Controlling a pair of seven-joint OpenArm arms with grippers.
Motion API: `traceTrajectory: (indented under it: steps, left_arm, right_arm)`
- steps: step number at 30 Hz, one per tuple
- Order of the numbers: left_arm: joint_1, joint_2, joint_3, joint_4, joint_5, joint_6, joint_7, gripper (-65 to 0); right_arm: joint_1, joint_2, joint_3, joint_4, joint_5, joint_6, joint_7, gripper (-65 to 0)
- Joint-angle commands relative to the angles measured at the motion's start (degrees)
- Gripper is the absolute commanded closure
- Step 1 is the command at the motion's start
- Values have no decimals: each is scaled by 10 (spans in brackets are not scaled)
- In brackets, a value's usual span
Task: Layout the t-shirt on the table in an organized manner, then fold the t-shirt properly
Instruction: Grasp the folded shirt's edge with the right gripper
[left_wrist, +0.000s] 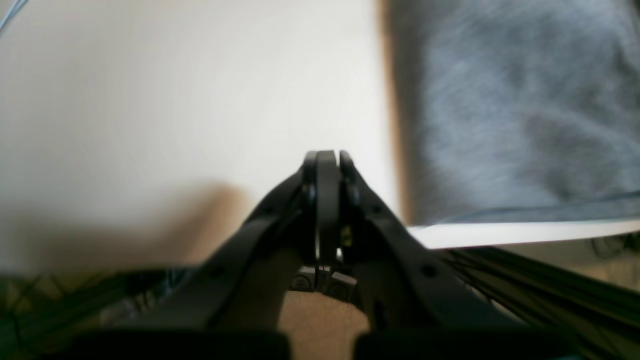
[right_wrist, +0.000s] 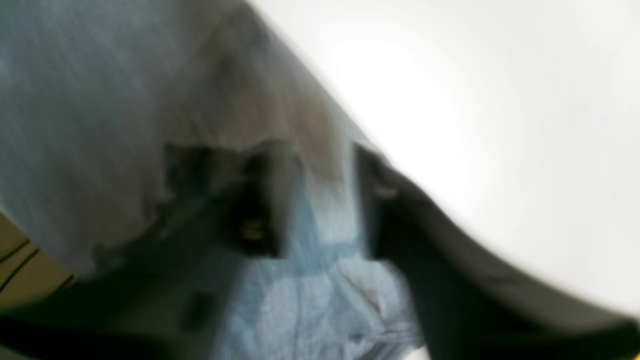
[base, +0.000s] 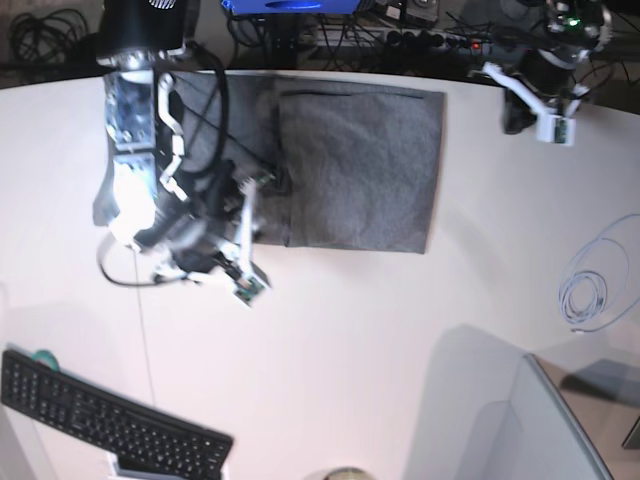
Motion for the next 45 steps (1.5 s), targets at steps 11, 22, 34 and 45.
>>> traceTrajectory:
  steps: [11,22,34,45]
  left_arm:
    - [-87,55,-333,-117,-3,-166,-5,0]
    - [-91,43,-346,-167,-3,-166,-5,0]
    - [-93,43,-345,-167,-3,-166,-5,0]
    - [-104,43,-345,-170,0,-166,-5,0]
  right_arm:
    - [142,4,-1,-245,167,-32,13,-459]
    - [157,3,0,-363,167,-52,94,-420]
    - [127,3,2,-324,167,-52,76,-3]
    - [96,4,4,-255,167,-64,45,-2]
